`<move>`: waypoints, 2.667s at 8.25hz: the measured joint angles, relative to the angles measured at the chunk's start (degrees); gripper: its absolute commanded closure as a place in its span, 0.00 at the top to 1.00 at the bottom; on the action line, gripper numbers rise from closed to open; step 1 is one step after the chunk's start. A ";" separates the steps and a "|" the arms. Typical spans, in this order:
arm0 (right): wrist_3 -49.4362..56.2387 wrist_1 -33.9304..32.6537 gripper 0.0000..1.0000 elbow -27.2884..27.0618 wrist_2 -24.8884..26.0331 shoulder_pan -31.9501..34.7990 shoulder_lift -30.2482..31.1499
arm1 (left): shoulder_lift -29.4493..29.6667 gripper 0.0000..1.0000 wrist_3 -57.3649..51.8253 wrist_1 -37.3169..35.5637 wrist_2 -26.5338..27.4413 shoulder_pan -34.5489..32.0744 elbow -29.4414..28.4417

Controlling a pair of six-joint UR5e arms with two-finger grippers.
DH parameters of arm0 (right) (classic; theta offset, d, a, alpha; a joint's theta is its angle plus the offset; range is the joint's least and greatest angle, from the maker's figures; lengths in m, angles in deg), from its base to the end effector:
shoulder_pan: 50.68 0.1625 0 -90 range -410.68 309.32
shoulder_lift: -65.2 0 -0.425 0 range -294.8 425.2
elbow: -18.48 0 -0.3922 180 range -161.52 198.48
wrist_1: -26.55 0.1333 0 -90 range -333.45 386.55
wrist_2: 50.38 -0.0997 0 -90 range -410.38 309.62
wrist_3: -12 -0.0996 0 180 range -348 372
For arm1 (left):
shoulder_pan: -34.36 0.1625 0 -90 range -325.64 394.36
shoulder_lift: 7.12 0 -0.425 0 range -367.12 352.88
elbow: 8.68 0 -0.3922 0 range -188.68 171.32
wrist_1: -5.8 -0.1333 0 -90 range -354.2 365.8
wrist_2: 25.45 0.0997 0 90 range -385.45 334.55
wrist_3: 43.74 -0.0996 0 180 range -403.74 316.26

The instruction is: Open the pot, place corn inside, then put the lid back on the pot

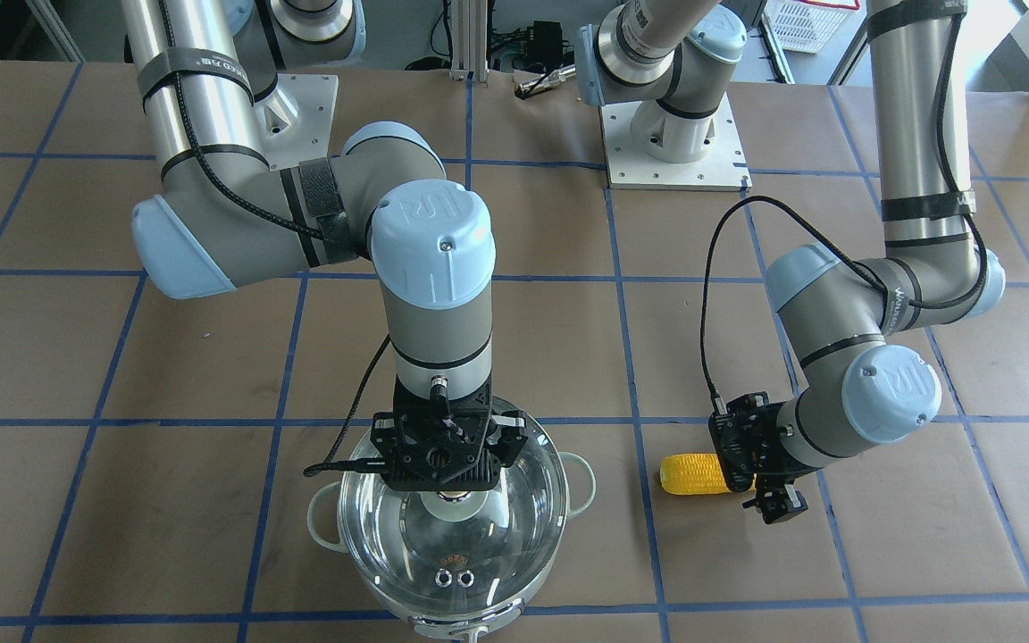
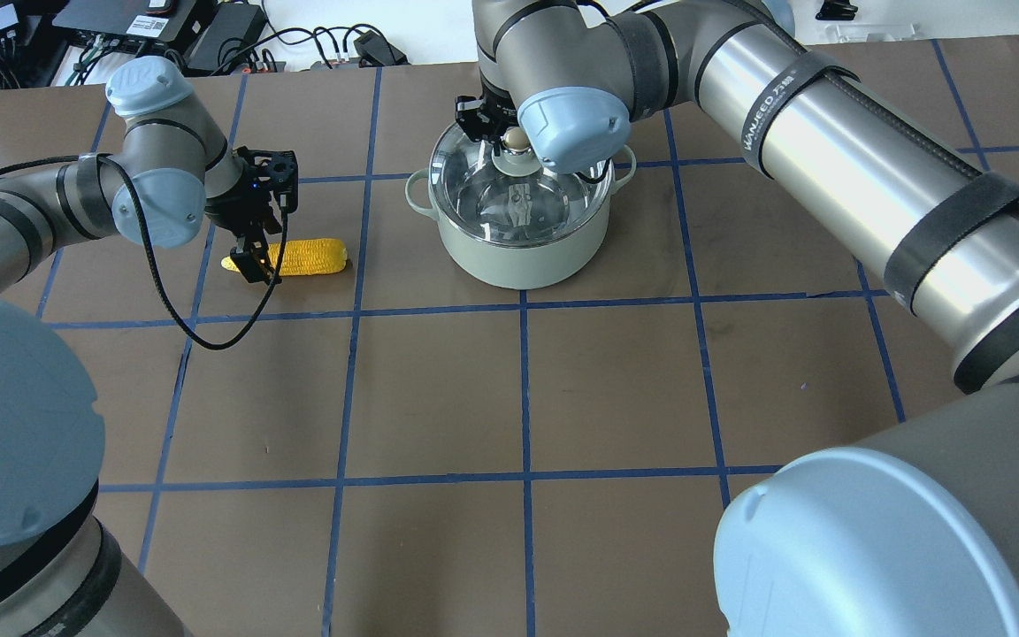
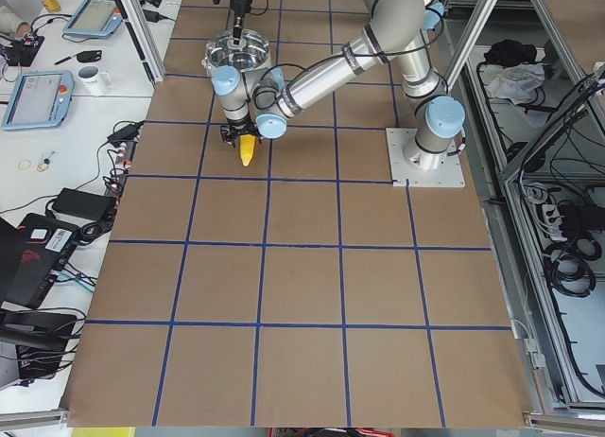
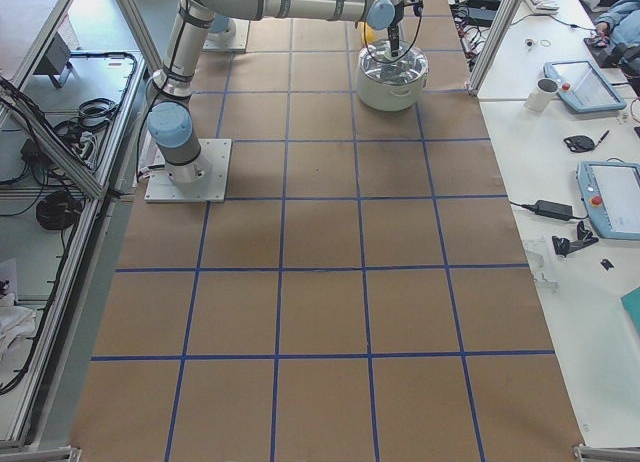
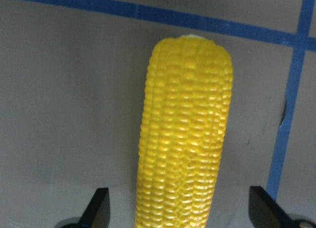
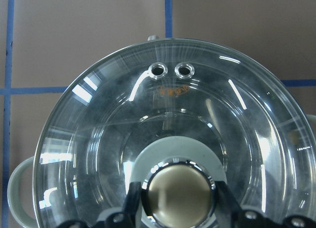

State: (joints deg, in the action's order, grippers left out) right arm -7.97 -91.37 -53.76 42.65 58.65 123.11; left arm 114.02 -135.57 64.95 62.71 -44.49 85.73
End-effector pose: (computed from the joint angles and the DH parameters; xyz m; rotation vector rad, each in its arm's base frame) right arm 0.3611 -0.6427 0.3522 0.0270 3.0888 -0.3741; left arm -0.0121 -0.6446 0.1908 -1.9774 -2.3315 -0.0397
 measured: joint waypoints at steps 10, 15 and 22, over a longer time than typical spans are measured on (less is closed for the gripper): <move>0.86 -7.12 0.66 -2.08 0.35 -0.13 -0.81 | -2.39 0.00 4.59 -0.15 -0.22 -0.79 -0.40; 1.47 -8.51 0.41 -3.00 0.60 -0.21 -0.61 | -6.99 0.00 4.99 -0.08 -0.15 -0.92 -0.54; 4.78 -4.73 0.39 -1.62 1.25 -1.36 3.86 | -7.95 0.00 5.73 -0.16 -0.09 -1.43 -0.67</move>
State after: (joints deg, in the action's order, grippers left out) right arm -3.20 -96.09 -55.38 43.90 57.29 126.98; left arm 106.07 -129.84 64.79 62.62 -45.92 85.06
